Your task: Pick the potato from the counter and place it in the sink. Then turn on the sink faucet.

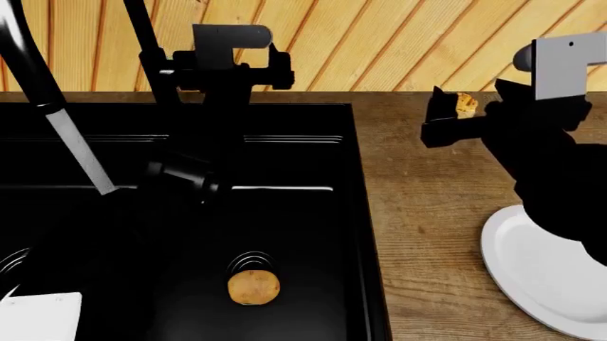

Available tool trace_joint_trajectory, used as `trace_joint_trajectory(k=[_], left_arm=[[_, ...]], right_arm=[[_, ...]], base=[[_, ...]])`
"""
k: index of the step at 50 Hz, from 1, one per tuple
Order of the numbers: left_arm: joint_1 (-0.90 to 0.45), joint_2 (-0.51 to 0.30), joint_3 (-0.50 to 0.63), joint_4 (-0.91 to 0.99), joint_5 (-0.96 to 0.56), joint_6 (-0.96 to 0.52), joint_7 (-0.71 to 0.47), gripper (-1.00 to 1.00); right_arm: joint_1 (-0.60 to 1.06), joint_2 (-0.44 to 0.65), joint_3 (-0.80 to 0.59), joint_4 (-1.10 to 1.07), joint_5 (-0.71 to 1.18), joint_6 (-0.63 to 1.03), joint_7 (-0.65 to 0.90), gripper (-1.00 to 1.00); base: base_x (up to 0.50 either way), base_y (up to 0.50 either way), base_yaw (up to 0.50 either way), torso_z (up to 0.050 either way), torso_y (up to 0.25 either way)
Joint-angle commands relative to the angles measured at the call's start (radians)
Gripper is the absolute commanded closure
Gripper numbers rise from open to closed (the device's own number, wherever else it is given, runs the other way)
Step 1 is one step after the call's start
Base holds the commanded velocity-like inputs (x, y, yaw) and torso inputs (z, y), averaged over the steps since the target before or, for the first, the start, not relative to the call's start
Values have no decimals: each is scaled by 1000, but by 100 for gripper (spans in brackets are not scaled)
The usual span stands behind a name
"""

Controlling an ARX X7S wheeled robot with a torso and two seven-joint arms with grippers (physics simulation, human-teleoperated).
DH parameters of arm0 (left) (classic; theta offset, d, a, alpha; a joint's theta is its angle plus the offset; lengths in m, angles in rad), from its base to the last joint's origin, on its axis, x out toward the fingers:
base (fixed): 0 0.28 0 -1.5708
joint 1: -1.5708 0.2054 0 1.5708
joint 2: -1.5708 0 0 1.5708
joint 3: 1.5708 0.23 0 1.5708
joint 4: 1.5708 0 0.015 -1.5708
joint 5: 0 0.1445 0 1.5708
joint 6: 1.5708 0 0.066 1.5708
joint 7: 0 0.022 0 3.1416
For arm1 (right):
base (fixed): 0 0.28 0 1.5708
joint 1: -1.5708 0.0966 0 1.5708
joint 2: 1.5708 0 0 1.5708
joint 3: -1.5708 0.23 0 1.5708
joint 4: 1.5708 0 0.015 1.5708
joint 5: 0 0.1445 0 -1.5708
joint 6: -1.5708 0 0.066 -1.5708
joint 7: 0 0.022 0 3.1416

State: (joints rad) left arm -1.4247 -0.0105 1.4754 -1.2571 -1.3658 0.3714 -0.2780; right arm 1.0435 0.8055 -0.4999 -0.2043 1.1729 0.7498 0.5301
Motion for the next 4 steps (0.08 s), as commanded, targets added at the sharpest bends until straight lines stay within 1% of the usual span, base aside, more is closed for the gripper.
trace_joint_trajectory(k=[1, 4], left_arm=[[5, 10, 53, 18, -18, 2, 15, -100], [4, 10, 52, 16, -20, 2, 14, -100]], right_arm=[[-9, 4, 3, -6, 3, -4, 2, -100], [-11, 4, 3, -5, 3, -6, 2, -100]], base=[[0, 0, 0, 0, 0], [0, 0, 0, 0, 0]])
